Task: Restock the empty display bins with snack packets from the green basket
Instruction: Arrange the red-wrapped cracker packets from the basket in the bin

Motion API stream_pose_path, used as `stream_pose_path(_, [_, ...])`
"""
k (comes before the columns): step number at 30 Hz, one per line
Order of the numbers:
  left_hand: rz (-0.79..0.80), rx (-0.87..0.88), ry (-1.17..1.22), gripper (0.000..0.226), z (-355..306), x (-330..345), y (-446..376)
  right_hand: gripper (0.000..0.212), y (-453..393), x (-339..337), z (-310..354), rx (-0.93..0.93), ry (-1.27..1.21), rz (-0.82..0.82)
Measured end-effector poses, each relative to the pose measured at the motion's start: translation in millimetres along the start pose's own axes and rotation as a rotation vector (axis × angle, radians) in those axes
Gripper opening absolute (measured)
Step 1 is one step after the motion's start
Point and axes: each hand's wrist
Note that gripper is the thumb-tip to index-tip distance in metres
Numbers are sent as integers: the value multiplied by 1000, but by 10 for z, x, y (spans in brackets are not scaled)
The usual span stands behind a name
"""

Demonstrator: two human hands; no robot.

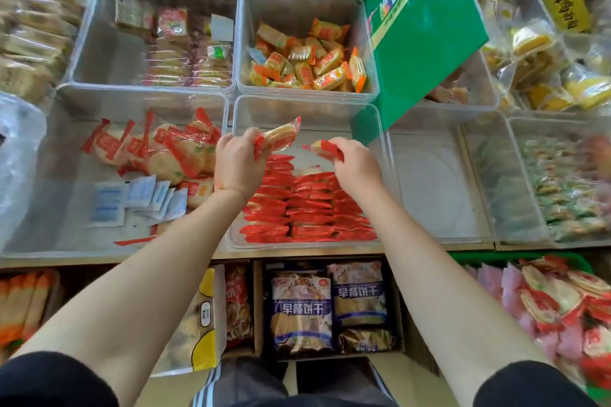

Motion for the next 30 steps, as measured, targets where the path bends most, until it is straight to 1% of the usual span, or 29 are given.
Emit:
stream_pose_path(3, [34,25,-77,12,12,43,-11,48,-69,299,37,-64,146,159])
stream_pose_path(8, [36,43,-64,10,29,51,5,46,-154,519,178,-97,322,335])
stream_pose_path(12, [34,61,-60,11,44,59,3,46,-229,544,210,-50,327,492])
stream_pose_path(14, [33,66,-61,12,50,68,8,45,-275,508,207,-45,318,546])
stream_pose_path(18, [26,86,-74,13,75,89,15,51,-342,403,241,-22,331,651])
stream_pose_path(19, [21,88,-75,13,82,93,15,48,-353,373,253,-14,309,635])
stream_pose_path(20, [15,89,-76,13,85,97,13,43,-368,343,264,-6,267,581])
stream_pose_path(22, [9,87,-71,14,84,98,10,36,-399,270,275,0,145,368])
stream_pose_path(24, [0,75,-49,14,75,91,3,41,-432,164,304,-22,-11,151])
stream_pose_path(25, [-6,80,-39,14,74,88,-10,42,-444,100,335,-63,-100,87])
stream_pose_path(27, [-7,122,-52,16,58,116,-80,46,-450,-6,423,-201,-203,79])
stream_pose_path(29, [16,183,-52,18,-12,178,-188,46,-439,-64,527,-341,-155,121])
stream_pose_path(30, [33,221,-31,19,-64,217,-248,41,-436,-76,563,-371,-120,112])
Point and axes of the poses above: each hand's wrist, its own y-axis away from the middle knuckle, its own x-axis out of the palm, z = x × y, and after that the axes turned 15 degrees about -z, right-handed
